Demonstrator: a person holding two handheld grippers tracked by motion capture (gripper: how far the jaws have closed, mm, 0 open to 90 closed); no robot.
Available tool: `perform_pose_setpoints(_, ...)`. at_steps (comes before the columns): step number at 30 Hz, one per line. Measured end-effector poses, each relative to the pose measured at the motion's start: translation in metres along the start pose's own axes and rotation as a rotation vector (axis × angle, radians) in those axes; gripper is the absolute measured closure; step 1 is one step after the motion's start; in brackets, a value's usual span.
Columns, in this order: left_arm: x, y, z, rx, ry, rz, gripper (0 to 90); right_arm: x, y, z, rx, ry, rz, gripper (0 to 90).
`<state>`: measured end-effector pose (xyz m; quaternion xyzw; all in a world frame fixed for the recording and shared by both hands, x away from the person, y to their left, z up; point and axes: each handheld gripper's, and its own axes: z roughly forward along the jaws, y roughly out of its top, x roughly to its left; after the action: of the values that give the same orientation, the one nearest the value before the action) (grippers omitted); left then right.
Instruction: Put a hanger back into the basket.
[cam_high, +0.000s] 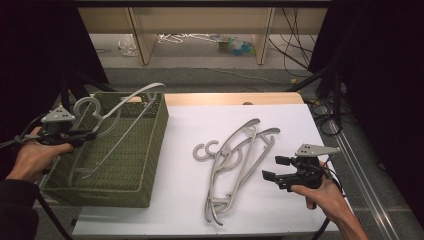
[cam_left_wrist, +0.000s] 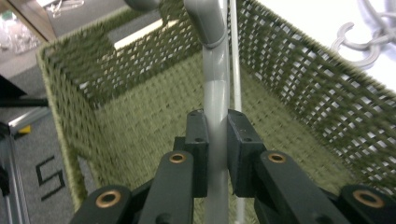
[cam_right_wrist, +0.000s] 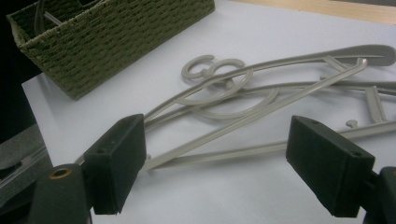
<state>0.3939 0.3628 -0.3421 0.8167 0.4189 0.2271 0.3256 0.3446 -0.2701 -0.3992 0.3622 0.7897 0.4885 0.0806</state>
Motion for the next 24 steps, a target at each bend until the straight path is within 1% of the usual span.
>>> perform_pose_setpoints(2,0.001,-0.004,0.003,0.004,0.011,-0.014,79.9,0.000,0.000,-0.001,0.007,0.003,0.009,20.8)
perform_pose_setpoints(3,0.003,-0.005,0.003,0.028,0.014,0.008,79.9,0.000,0.000,-0.001,0.008,0.004,0.010,20.8)
perform_pose_setpoints(4,0.003,-0.006,0.004,0.041,0.012,0.013,79.9,0.001,0.000,0.000,0.014,0.012,0.019,20.8)
perform_pose_setpoints(5,0.003,-0.007,0.007,0.035,0.015,-0.004,79.8,0.001,0.000,0.000,0.013,0.008,0.016,20.8)
perform_pose_setpoints(6,0.003,-0.007,0.007,0.035,0.015,-0.004,79.8,0.000,0.000,-0.001,0.023,-0.004,0.009,20.8)
perform_pose_setpoints(7,0.004,-0.009,0.009,0.049,0.020,0.006,79.8,0.000,0.000,0.000,0.017,0.001,0.009,20.8)
perform_pose_setpoints(8,0.004,-0.009,0.010,0.053,0.022,0.000,79.8,0.000,0.000,0.000,0.021,0.002,0.010,20.8)
perform_pose_setpoints(9,0.005,-0.010,0.011,0.062,0.015,0.005,79.8,0.001,0.000,0.000,0.021,0.002,0.008,20.9)
perform_pose_setpoints(11,0.006,-0.011,0.015,0.068,0.015,0.001,79.9,0.000,0.000,-0.001,0.021,0.001,0.008,20.9)
perform_pose_setpoints(13,0.007,-0.013,0.018,0.071,0.014,-0.019,79.8,0.000,0.000,-0.001,0.022,-0.003,-0.001,20.9)
perform_pose_setpoints(14,0.008,-0.014,0.019,0.082,0.014,-0.013,79.8,0.000,0.000,0.000,0.002,0.002,-0.006,20.9)
perform_pose_setpoints(15,0.009,-0.015,0.020,0.096,0.017,-0.015,79.8,0.000,0.000,0.000,0.009,0.009,0.007,20.9)
perform_pose_setpoints(16,0.009,-0.015,0.020,0.096,0.017,-0.015,79.8,0.001,0.000,0.000,0.016,0.012,0.017,20.9)
perform_pose_setpoints(17,0.009,-0.016,0.022,0.092,0.022,-0.032,79.8,0.000,0.000,-0.001,0.022,-0.002,0.006,20.9)
perform_pose_setpoints(18,0.011,-0.019,0.025,0.106,0.025,-0.036,79.8,0.000,0.000,-0.001,0.021,0.000,0.009,21.0)
perform_pose_setpoints(20,0.011,-0.020,0.027,0.108,0.025,-0.036,79.8,0.000,0.000,0.000,0.017,0.004,0.010,21.0)
perform_pose_setpoints(21,0.012,-0.021,0.032,0.110,0.012,-0.048,79.8,0.000,-0.001,0.001,0.018,0.006,0.010,21.0)
perform_pose_setpoints(22,0.012,-0.022,0.034,0.124,0.004,-0.042,79.7,0.000,-0.001,0.001,0.021,0.007,0.013,21.0)
perform_pose_setpoints(23,0.012,-0.022,0.037,0.123,0.008,-0.052,79.7,-0.001,-0.001,0.001,0.020,0.006,0.008,21.0)
perform_pose_setpoints(24,0.012,-0.022,0.037,0.123,0.008,-0.052,79.7,-0.001,-0.001,0.001,0.020,0.006,0.008,21.0)
